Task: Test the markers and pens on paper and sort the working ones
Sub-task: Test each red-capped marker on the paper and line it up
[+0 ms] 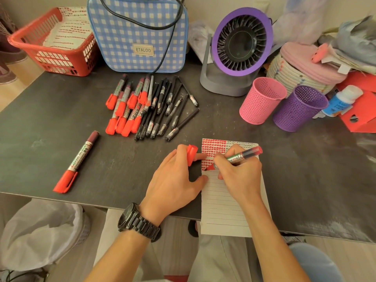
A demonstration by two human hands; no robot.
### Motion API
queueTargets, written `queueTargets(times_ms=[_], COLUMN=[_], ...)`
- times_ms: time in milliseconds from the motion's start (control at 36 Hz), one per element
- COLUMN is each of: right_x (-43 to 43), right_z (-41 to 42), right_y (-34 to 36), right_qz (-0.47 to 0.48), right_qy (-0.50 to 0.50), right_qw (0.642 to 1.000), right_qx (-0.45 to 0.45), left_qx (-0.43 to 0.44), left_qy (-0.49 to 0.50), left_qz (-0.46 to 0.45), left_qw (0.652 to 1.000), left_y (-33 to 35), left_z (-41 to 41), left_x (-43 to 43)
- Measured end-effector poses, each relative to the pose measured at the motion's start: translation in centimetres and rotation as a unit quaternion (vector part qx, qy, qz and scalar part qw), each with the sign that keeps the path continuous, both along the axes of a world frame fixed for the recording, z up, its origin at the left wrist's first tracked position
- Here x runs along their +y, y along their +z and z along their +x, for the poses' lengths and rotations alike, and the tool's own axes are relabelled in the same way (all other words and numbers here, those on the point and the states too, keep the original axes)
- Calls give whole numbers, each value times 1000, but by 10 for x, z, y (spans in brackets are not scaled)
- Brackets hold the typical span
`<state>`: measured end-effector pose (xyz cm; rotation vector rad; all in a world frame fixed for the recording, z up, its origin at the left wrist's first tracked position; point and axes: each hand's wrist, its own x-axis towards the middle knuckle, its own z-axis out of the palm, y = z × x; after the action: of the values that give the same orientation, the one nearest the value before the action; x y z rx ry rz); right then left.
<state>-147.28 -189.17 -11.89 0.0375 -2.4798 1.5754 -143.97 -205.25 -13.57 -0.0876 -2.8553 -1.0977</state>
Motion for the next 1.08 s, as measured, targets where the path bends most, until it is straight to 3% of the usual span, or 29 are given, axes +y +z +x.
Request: queueTargets(times_ms=[861,1083], right_x=[3,7], right_z=[-2,-5], right_y=[-5,5], right_qz=[-18,-166], right_qy=[17,-30], right_qw=[1000,986], right_qx=[1,-15], left_qx=[-3,0], left_qy=[-2,-11], left_qz=[-1,1], left_qw=[1000,1000], left_y=[-5,0], left_z=[-2,-2], left_x=[-2,-2])
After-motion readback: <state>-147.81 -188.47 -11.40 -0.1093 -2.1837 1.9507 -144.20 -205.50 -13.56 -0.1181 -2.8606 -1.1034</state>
